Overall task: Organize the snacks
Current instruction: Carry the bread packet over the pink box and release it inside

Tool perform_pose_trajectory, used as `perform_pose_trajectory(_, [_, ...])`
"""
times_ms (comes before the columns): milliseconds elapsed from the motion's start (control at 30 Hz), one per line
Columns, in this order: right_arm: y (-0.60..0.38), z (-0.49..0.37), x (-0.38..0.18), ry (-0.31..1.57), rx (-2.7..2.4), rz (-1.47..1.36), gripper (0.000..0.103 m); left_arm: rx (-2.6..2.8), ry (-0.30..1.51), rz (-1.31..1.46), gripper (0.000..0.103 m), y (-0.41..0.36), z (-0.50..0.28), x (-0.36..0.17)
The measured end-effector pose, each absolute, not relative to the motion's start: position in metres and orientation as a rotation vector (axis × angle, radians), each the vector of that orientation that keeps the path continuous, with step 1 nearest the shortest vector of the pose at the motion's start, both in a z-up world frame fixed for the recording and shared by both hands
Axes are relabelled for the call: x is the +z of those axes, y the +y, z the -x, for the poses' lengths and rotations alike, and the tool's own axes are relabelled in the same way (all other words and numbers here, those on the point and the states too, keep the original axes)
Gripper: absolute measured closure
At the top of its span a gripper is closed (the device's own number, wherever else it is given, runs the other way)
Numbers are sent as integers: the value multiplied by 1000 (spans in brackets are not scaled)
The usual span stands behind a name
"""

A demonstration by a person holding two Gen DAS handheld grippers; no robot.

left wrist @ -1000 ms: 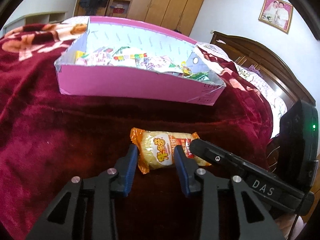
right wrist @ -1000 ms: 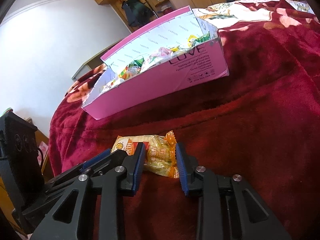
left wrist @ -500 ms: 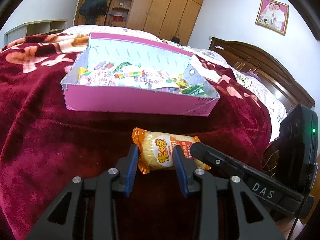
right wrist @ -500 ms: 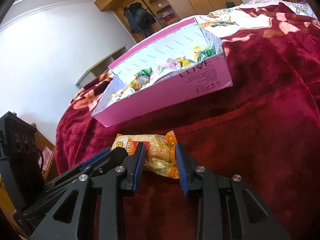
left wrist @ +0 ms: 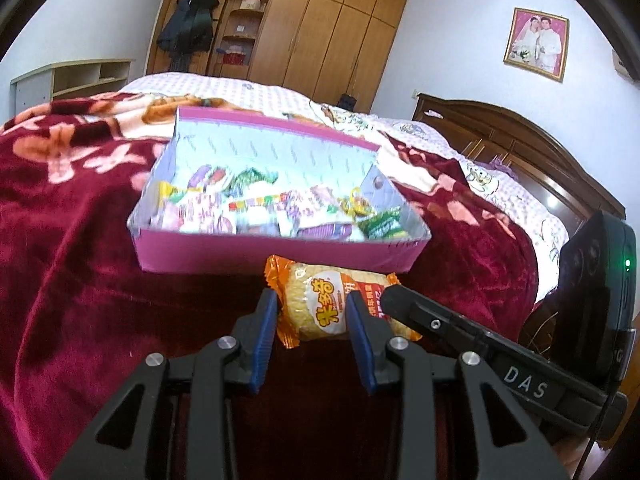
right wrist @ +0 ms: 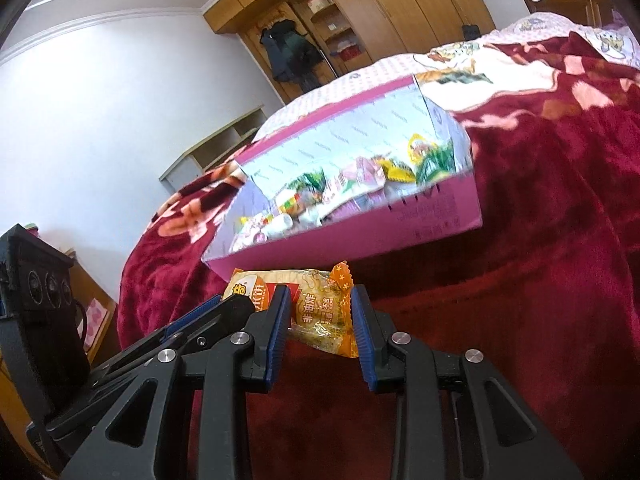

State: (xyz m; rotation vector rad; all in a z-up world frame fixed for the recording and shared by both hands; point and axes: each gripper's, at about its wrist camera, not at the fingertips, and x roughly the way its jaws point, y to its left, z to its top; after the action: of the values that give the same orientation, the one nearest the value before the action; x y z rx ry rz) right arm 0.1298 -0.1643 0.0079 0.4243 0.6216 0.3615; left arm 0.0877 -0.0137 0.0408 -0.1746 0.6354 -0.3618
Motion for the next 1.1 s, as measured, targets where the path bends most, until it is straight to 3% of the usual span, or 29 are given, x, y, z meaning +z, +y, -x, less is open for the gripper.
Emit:
perform_pose_trajectory(633, [-168,-193,54,514,353,-368,70,-384,514,163,68,-18,-153,83])
perform_pose_trajectory(1100, [-171,-254,32,603,330,-418,70,-362,596,178,68,-19,-216,61])
